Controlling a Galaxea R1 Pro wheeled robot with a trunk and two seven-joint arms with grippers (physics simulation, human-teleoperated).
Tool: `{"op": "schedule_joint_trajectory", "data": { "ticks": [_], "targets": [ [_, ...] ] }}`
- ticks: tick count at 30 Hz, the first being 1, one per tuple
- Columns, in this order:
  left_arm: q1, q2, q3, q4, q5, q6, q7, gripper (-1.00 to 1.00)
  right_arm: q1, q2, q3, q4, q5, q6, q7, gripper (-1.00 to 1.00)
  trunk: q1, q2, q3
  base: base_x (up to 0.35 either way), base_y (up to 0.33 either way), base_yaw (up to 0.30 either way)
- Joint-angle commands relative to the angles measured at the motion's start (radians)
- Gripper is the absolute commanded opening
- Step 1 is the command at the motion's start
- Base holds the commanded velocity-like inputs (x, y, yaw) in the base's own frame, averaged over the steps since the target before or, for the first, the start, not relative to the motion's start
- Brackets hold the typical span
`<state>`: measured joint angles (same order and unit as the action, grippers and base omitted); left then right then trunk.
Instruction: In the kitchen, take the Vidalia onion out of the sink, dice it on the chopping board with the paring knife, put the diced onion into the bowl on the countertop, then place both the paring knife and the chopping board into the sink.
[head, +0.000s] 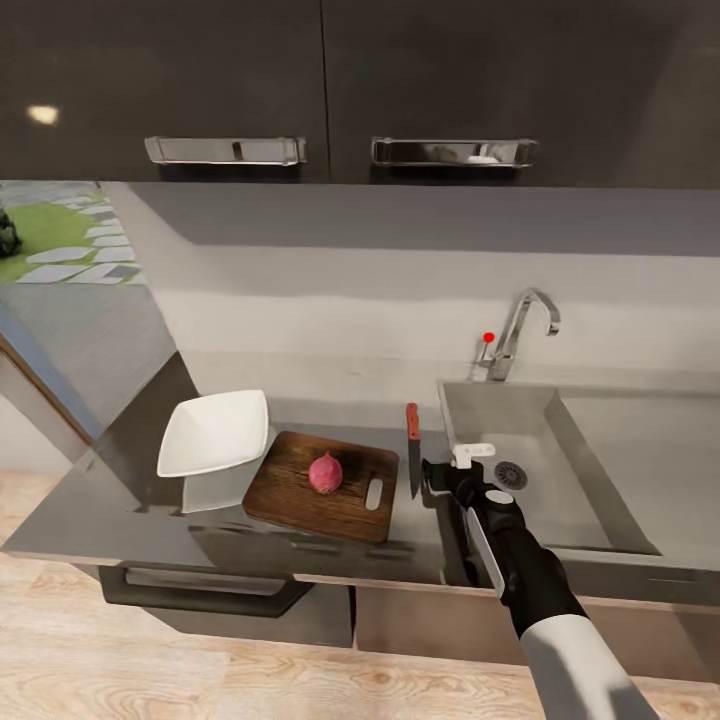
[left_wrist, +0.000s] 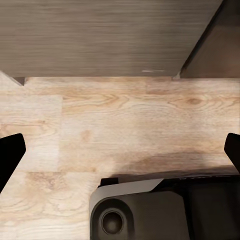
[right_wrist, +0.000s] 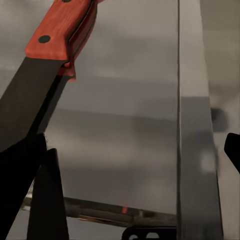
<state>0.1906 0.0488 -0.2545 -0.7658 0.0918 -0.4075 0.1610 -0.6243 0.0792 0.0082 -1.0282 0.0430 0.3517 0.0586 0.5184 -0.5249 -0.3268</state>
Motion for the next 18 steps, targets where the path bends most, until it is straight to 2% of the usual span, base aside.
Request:
{"op": "schedule_joint_trajectory", "data": {
  "ticks": [1, 18],
  "targets": [
    [0.0, 0.002, -0.008, -0.001, 0.01, -0.002, 0.008, 1.0, 0.0, 0.001, -0.001, 0.014, 0.005, 0.009, 0.007, 1.0, 0.001, -0.001, -0.001, 0.0, 0.041, 0.0],
    [0.0, 0.002, -0.008, -0.001, 0.009, -0.002, 0.008, 1.0, 0.0, 0.001, -0.001, 0.014, 0.005, 0.009, 0.007, 1.0, 0.001, -0.001, 0.011, 0.0, 0.005, 0.0]
  ]
}}
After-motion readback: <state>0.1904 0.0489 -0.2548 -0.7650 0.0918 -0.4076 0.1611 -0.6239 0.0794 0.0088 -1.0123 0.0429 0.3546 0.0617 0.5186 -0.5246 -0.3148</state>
